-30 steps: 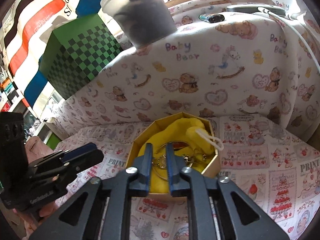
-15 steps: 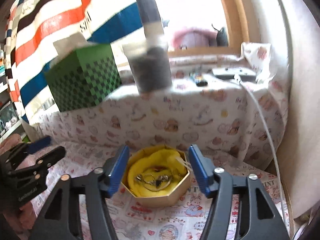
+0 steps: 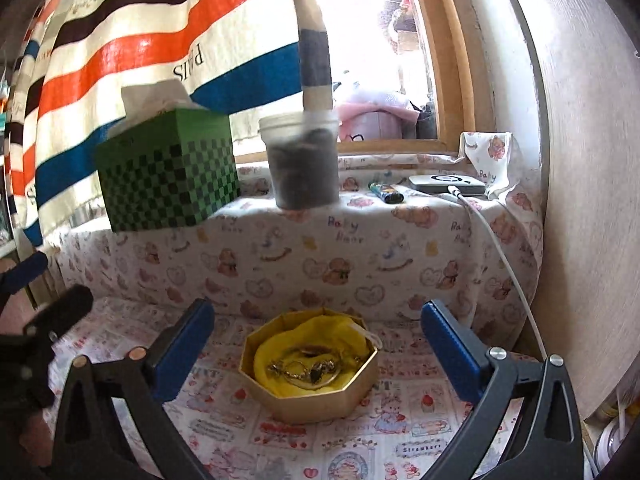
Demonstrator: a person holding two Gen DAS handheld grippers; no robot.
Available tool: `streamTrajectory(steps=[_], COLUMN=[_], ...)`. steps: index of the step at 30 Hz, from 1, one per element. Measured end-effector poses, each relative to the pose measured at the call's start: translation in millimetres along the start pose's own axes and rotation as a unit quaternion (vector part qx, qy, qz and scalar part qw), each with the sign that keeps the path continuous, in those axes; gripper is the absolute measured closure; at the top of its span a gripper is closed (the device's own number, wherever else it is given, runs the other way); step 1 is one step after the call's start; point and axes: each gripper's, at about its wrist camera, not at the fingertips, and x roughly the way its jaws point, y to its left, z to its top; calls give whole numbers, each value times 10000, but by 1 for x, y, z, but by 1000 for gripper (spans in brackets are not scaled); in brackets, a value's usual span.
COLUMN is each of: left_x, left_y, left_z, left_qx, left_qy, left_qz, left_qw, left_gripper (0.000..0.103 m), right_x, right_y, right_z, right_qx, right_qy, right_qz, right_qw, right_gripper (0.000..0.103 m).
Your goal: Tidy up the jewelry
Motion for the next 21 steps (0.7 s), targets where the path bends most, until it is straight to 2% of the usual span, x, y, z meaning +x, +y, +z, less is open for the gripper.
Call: streamTrajectory(steps=[6, 9, 13, 16, 21], left_x=[6, 11, 13, 21, 26], left_y=[16, 21, 24, 29, 29], left_z=[-12, -15, -19, -22, -29], left_qx=[-241, -348, -409, -562, -555], left_qy=[3, 179, 185, 387, 420], left_qz=[192, 163, 181, 172, 367], left_qw=[9995, 9991, 9988, 9975, 9969], left_gripper=[1, 1, 1, 1, 1], right_x=[0, 2, 3, 4, 4], right_y=[-5, -2, 3, 1, 1], right_z=[-8, -13, -15, -15, -15], right_qx=[56, 0, -107, -49, -51], right_qy=[-68, -68, -57, -46, -49], right_qz=[43, 0, -96, -170, -196], right_qw=[10000, 10000, 9999, 9998, 9998], right_gripper=[0, 0, 0, 0, 0])
